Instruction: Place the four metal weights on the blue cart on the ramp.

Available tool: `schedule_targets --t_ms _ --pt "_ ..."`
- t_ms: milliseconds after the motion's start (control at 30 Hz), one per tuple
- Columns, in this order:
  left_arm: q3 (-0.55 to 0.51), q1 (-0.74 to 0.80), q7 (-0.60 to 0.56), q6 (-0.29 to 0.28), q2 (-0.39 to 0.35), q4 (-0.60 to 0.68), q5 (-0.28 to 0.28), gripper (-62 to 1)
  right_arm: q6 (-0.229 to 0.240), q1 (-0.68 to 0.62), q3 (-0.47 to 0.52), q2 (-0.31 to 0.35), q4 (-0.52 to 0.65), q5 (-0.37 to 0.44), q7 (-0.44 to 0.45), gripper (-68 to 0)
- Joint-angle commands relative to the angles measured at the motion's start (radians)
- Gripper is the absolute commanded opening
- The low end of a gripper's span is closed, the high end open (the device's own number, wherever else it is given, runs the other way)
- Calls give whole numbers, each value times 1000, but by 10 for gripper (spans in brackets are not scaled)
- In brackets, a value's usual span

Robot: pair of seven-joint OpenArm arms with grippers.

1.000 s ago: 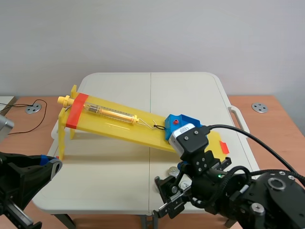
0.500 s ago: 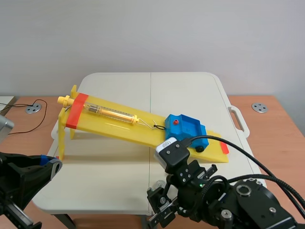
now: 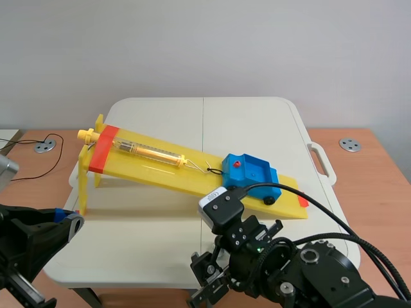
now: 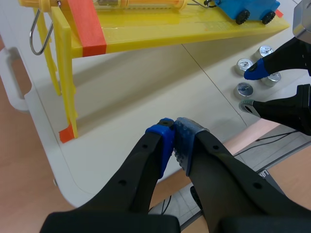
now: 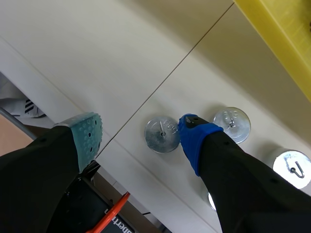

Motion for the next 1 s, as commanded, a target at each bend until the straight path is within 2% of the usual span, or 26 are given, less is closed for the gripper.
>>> schedule_targets --t_ms 0,100,300,567,833,967 --pt "-15 -19 -96 -24 5 66 -74 -571 -33 78 -6 -18 63 18 138 -331" --pt "-15 -19 -96 -24 5 66 -74 -571 -32 85 -6 -18 45 18 145 -357" --pt "-15 -20 -96 -24 5 66 -74 -571 -24 109 -6 -35 11 18 157 -358" --pt "-15 -20 -96 -24 5 66 -74 -571 -25 133 -63 -50 -34 7 156 -373" --pt "-15 -20 -96 -24 5 66 -74 -571 -34 133 -73 -41 -44 6 121 -374" --pt "-15 -20 -96 -24 5 66 -74 -571 -56 132 -73 -28 -44 6 110 -434"
